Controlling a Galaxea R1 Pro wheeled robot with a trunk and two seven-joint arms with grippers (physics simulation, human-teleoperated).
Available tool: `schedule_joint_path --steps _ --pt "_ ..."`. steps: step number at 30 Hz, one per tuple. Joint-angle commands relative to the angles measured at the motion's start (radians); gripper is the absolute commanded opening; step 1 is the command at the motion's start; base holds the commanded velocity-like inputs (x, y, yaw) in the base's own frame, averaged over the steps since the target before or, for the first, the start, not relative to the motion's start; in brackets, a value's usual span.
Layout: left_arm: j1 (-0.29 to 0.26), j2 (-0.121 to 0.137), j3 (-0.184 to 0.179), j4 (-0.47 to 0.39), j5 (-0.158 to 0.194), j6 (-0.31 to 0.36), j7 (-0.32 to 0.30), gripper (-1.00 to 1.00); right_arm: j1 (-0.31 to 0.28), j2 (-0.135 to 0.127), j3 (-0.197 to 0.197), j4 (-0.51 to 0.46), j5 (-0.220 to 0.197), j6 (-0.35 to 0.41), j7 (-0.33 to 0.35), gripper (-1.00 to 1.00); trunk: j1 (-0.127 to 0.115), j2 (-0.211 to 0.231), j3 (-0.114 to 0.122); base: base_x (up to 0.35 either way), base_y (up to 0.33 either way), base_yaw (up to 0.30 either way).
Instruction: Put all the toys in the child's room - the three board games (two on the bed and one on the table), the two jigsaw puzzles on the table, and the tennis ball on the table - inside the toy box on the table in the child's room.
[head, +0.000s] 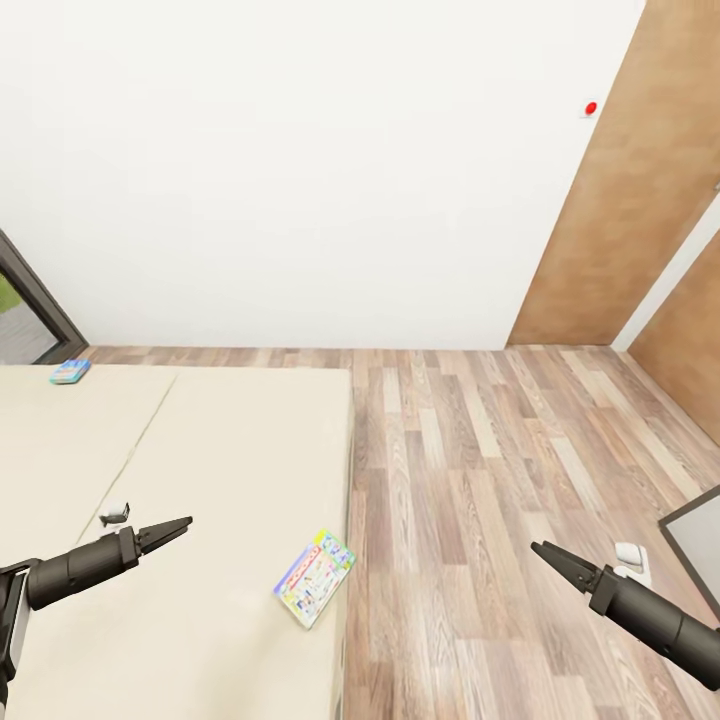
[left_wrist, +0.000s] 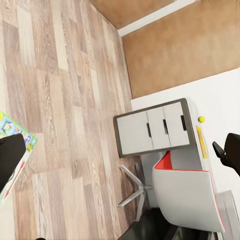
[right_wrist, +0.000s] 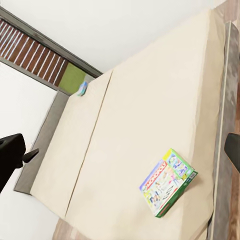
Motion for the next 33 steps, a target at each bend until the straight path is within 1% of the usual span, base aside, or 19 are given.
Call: schedule_joint_path --steps 1,12,24,33 --pt "-0.001 0.0 0.002 -0.001 -0.01 0.011 -0.009 1.0 -0.001 0.0 -0.001 0.0 -0.003 0.007 0.002 1.0 0.001 -0.002 0.0 0.0 -0.006 0.068" --pt "-0.001 -0.001 0.002 -0.001 -0.01 0.011 -0.009 1.0 -0.001 0.0 -0.001 0.0 -0.002 0.008 0.0 1.0 0.001 -0.002 0.018 0.0 -0.117 0.07" --pt "-0.001 0.0 0.002 -0.001 -0.009 0.011 -0.009 1.0 -0.001 0.0 -0.002 0.0 -0.003 0.008 -0.001 1.0 0.001 -0.002 0.025 0.0 -0.013 0.03" --pt "-0.001 -0.002 0.002 -0.002 -0.009 0.011 -0.009 1.0 -0.001 0.0 -0.001 0.0 -0.002 0.007 0.002 1.0 0.001 -0.002 0.036 0.0 -0.03 0.082"
